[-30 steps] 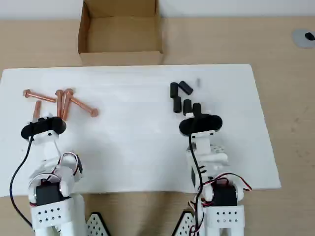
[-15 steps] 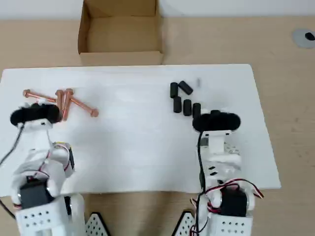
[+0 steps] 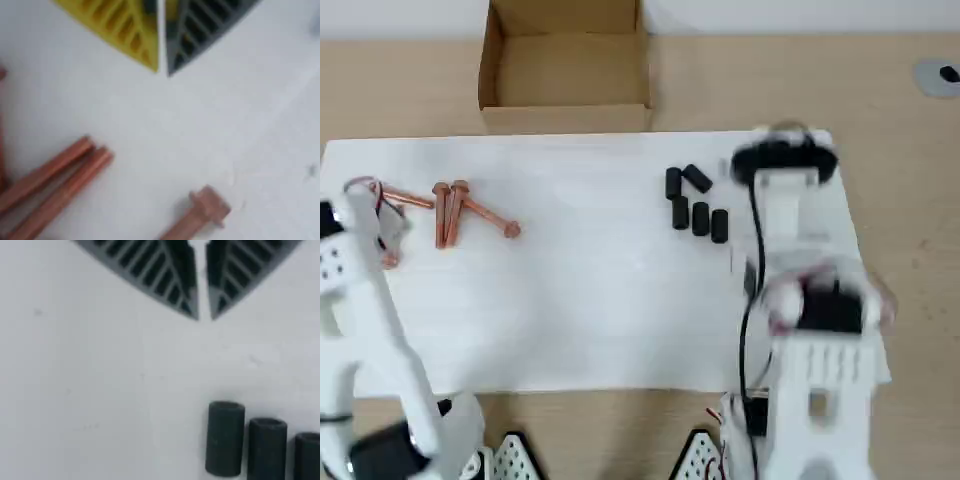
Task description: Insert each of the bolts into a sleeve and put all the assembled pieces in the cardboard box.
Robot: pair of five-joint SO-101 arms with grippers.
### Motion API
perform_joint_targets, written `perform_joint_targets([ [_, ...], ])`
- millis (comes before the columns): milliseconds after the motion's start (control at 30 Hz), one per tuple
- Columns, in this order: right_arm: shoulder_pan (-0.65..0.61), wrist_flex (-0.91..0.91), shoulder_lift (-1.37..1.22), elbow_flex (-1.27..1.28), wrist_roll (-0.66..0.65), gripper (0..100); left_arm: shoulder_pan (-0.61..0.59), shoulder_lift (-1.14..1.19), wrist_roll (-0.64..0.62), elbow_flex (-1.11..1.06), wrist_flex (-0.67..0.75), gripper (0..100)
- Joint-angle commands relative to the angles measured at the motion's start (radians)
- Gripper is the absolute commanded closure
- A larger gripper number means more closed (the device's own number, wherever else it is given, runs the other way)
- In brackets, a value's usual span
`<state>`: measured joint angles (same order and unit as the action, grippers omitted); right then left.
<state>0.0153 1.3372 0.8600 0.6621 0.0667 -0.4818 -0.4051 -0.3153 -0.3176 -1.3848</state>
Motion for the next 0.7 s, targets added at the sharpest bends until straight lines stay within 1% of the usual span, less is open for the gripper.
perform_joint_targets([
  [0, 0.008, 0.147, -0.328, -0.394, 0.009, 98.5, -0.012, 0.085, -0.097, 0.129, 0.038, 99],
  [100, -0.002, 0.296, -0.532, -0.639, -0.021, 98.5, -0.012, 0.139, -0.172, 0.147, 0.121, 99],
  [200, -0.030, 0.422, -0.694, -0.839, -0.147, 98.5, -0.012, 0.177, -0.195, 0.143, 0.213, 99],
  [267, -0.064, 0.450, -0.780, -0.937, -0.170, 98.5, -0.012, 0.205, -0.195, 0.146, 0.267, 99],
  [333, -0.088, 0.450, -0.835, -0.992, -0.173, 98.5, -0.012, 0.234, -0.210, 0.149, 0.318, 99],
  [467, -0.151, 0.450, -0.912, -1.047, -0.175, 98.5, -0.037, 0.315, -0.345, 0.144, 0.407, 99],
  [600, -0.189, 0.450, -0.967, -1.049, -0.175, 98.5, -0.054, 0.421, -0.516, 0.149, 0.466, 91],
  [667, -0.189, 0.450, -0.995, -1.049, -0.175, 98.5, -0.054, 0.473, -0.563, 0.152, 0.511, 89],
])
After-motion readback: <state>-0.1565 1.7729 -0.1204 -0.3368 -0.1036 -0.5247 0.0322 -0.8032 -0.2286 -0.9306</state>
